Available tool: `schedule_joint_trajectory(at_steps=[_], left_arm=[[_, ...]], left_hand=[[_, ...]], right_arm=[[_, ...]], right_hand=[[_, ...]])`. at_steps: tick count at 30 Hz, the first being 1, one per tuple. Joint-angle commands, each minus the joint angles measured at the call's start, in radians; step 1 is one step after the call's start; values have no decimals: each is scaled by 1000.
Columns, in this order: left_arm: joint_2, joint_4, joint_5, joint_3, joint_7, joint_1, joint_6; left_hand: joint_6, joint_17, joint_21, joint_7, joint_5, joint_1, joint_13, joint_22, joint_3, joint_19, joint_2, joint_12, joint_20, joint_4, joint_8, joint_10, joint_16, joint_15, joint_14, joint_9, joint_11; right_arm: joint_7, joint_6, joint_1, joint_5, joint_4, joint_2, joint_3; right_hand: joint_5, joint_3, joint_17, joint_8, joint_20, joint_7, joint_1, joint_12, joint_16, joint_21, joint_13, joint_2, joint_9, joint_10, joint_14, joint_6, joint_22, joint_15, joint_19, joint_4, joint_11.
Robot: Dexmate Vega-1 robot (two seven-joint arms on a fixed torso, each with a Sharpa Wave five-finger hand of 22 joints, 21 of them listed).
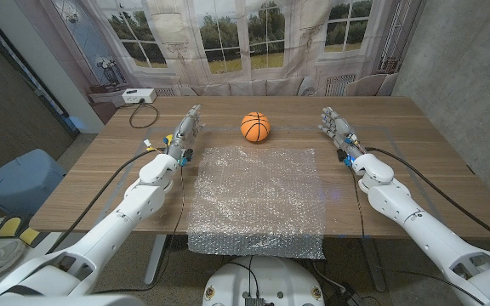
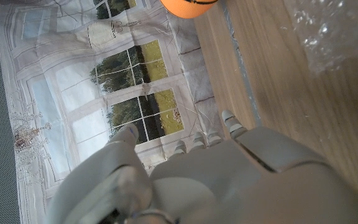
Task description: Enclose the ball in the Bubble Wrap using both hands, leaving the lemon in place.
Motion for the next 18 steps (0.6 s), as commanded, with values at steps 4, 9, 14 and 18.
schedule_joint_trajectory(at_steps=[4, 9, 14, 18], left_arm=[[6, -49, 65, 26, 68, -2, 25], [40, -123, 117, 40, 133, 9, 93], [78, -211, 187, 65, 205, 19, 192], [111, -288, 251, 90, 262, 29, 288]], left_hand=[[-80, 0, -1, -6, 4, 15, 3, 4, 10, -8, -6, -3, 7, -10, 3, -61, 4, 5, -61, 5, 1], [-81, 0, -2, -9, 4, 16, 3, 4, 10, -9, -8, -2, 8, -13, 3, -59, 4, 4, -59, 5, 2], [-61, -1, -1, -12, 1, 26, 3, 3, 11, 6, -23, 6, 13, -32, 12, -31, 13, 4, -32, 5, -1], [-37, -2, 3, -17, -1, 46, 4, 3, 12, 35, -46, 24, 26, -65, 19, 24, 27, 3, 22, 5, -7]], right_arm=[[71, 33, 42, 13, 100, 16, -1], [116, 45, 75, 20, 171, 34, -9], [132, 52, 76, 19, 182, 30, -10], [144, 66, 64, 29, 183, 28, -2]], right_hand=[[4, 8, 5, 6, 3, 0, 6, 3, 5, 4, 5, 0, 5, 1, 0, 9, 5, 9, 11, 1, 11], [5, 8, 5, 5, 3, 0, 6, 2, 4, 4, 5, -1, 5, 2, 0, 9, 5, 9, 11, 0, 11], [5, 9, 5, 5, 3, 0, 6, 0, 3, 3, 6, 0, 5, 2, 0, 9, 5, 12, 10, 0, 11], [5, 10, 5, 5, 3, -1, 5, -1, 2, 2, 6, 0, 5, 2, -2, 9, 5, 11, 9, -1, 10]])
